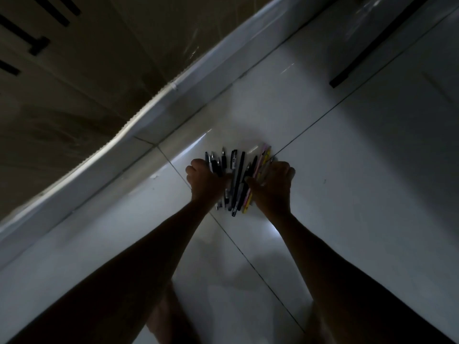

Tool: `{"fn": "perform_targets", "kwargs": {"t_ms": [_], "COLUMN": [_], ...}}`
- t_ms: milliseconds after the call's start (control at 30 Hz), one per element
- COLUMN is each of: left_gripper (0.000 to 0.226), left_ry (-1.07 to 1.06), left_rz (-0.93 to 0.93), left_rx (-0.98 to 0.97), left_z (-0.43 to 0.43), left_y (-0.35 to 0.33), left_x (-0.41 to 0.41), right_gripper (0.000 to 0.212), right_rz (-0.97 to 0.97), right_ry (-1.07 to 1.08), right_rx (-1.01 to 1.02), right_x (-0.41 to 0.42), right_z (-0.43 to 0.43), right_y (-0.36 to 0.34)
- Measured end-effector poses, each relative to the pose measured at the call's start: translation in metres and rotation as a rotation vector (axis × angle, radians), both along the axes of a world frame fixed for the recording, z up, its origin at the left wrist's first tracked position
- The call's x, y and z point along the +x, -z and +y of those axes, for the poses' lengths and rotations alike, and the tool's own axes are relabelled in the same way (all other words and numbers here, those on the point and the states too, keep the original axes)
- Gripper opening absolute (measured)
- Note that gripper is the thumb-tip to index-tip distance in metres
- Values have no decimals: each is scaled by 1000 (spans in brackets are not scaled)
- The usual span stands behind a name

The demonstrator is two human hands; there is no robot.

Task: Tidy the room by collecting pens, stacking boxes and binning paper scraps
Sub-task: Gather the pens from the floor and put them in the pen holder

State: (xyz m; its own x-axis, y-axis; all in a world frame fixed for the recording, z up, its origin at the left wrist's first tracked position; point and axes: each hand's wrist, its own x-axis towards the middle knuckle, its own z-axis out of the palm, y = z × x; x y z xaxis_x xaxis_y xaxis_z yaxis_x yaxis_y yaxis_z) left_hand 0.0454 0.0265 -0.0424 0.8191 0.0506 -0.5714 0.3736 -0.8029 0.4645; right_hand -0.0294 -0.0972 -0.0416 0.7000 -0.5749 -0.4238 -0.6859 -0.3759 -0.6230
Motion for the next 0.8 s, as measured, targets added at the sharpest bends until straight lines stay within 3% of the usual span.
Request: {"fn": "perform_targets", "kwargs": {"t_ms": [233, 433, 667, 800], "left_gripper": [81, 78, 54, 54], "left_ry": [47, 52, 27, 32], "left_rz": [-43, -50, -90, -57], "left_rx": [61, 50, -8, -10], "left_z": [-6, -7, -10, -9], "left_y": [2, 4, 5, 5], "left_x": [-12, -14, -29, -28], "right_gripper": [86, 88, 86, 83], "right_rz": [-19, -20, 34, 63], "right_ry": [83, 127, 168, 151], "right_rx": [-52, -7, 25, 20], "right_x": [10, 8, 11, 11], "right_z": [16, 19, 26, 28], "right_y": [4, 4, 5, 5]}}
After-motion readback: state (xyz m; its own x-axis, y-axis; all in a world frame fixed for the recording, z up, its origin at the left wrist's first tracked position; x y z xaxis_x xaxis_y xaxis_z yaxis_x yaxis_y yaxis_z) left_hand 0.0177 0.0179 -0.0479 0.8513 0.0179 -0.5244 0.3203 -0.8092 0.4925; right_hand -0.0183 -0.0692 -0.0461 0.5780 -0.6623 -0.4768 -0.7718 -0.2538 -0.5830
